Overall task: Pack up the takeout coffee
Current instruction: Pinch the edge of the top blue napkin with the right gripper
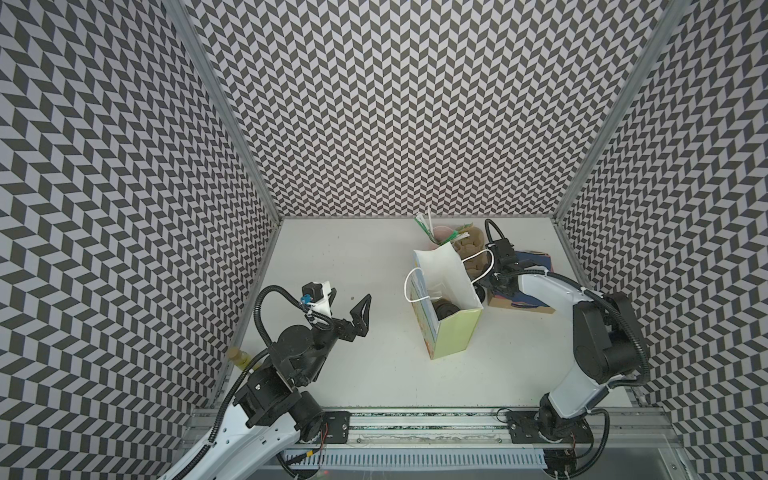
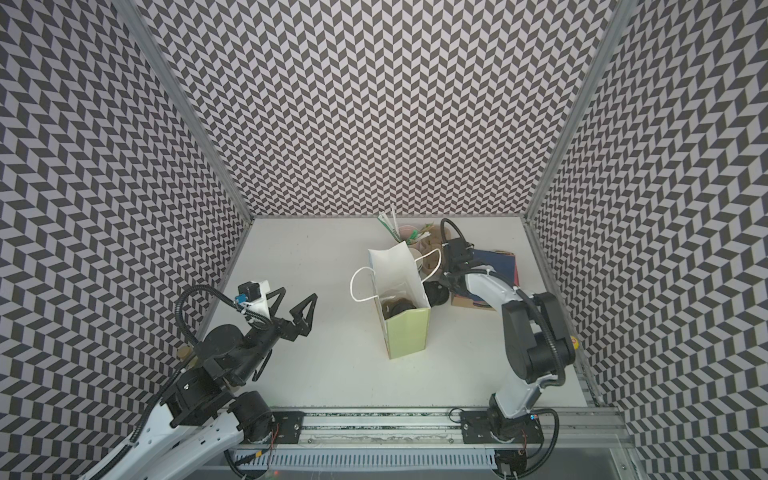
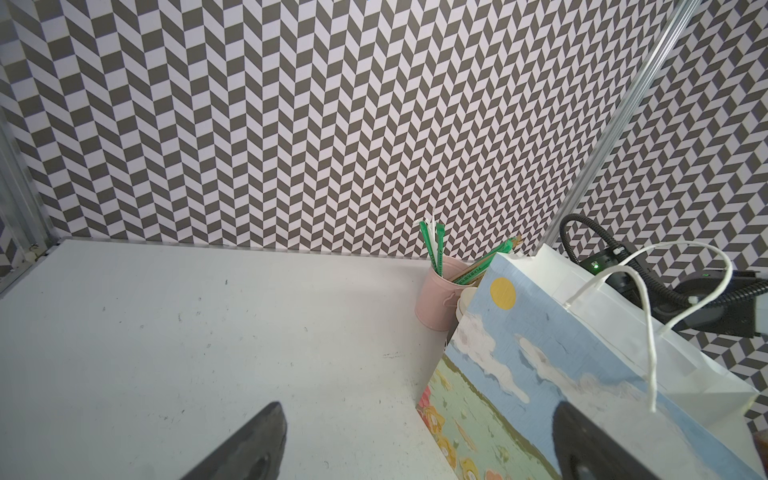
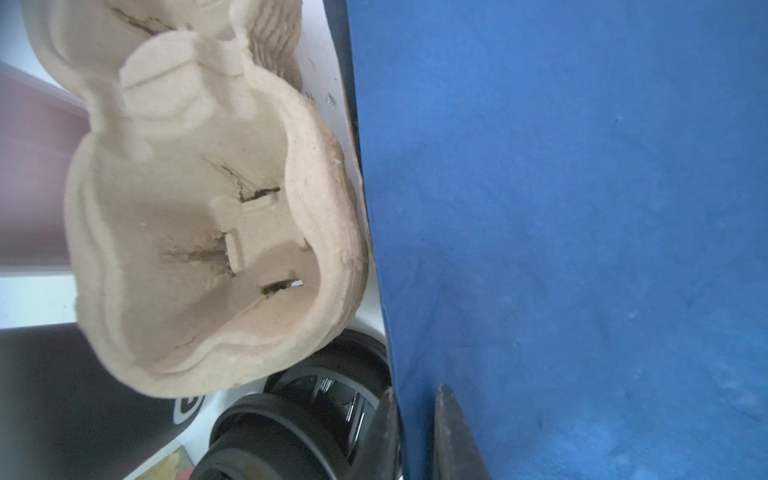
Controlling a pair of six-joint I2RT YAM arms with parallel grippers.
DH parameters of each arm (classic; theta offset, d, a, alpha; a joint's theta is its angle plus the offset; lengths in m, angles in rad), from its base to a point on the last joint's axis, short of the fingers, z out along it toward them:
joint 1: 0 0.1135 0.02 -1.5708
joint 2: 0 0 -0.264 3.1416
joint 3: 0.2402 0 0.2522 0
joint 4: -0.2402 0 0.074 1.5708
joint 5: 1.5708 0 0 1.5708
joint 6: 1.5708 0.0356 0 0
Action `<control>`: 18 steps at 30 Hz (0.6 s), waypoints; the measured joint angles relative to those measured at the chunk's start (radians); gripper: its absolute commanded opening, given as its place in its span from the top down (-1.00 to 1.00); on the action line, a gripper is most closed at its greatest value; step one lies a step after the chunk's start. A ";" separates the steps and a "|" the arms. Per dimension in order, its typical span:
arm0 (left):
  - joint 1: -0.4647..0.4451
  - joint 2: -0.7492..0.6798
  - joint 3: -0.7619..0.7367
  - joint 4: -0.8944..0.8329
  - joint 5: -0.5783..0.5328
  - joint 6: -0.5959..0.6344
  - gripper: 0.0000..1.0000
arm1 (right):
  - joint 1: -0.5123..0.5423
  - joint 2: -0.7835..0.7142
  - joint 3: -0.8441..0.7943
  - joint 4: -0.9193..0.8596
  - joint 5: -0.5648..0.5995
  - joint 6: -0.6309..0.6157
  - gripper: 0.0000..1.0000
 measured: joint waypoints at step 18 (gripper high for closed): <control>0.000 0.000 0.000 0.000 0.000 0.000 -1.00 | 0.000 -0.017 -0.002 -0.015 0.003 0.007 0.76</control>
